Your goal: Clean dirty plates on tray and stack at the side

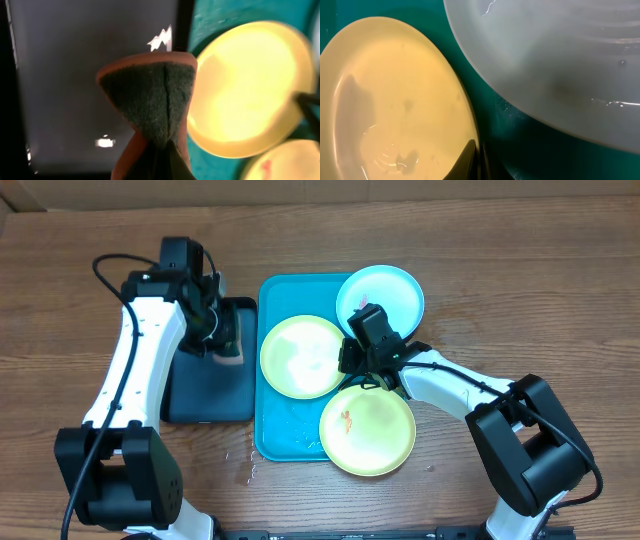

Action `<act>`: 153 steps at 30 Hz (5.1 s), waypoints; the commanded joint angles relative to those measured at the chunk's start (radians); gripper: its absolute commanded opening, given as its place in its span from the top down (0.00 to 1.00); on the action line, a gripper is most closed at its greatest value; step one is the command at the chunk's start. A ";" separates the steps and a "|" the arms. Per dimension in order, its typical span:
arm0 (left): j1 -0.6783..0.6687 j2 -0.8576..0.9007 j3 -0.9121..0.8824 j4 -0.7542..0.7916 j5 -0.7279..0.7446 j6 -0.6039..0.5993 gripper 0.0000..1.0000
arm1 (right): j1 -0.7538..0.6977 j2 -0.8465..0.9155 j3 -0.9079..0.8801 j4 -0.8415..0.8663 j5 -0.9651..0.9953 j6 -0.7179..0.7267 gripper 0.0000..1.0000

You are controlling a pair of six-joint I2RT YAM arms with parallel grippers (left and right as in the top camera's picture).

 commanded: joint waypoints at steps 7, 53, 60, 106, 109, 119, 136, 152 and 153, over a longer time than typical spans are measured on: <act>0.004 0.004 -0.245 0.137 -0.164 -0.016 0.96 | 0.006 0.005 -0.004 0.010 -0.006 0.004 0.96; 0.279 -0.407 0.189 -0.079 -0.056 -0.274 0.00 | 0.000 0.006 0.087 -0.148 -0.013 0.008 0.96; 0.278 -0.391 0.189 -0.079 -0.056 -0.274 0.00 | 0.001 0.006 0.127 -0.198 -0.013 0.012 0.96; 0.278 -0.389 0.189 -0.079 -0.056 -0.274 0.00 | 0.199 0.147 0.638 -0.219 0.146 -0.001 0.96; 0.278 -0.389 0.189 -0.079 -0.056 -0.274 0.00 | 0.216 0.165 0.638 -0.184 0.168 -0.019 0.96; 0.278 -0.389 0.189 -0.079 -0.056 -0.274 0.00 | 0.264 0.207 0.638 -0.103 0.354 -0.193 0.96; 0.278 -0.389 0.189 -0.079 -0.056 -0.274 0.00 | 0.298 0.207 0.638 0.185 0.407 -0.769 0.96; 0.278 -0.389 0.189 -0.079 -0.056 -0.274 0.00 | 0.345 0.207 0.638 0.472 0.559 -1.236 0.96; 0.278 -0.389 0.189 -0.079 -0.055 -0.274 0.00 | 0.345 0.207 0.638 0.485 0.564 -1.249 0.96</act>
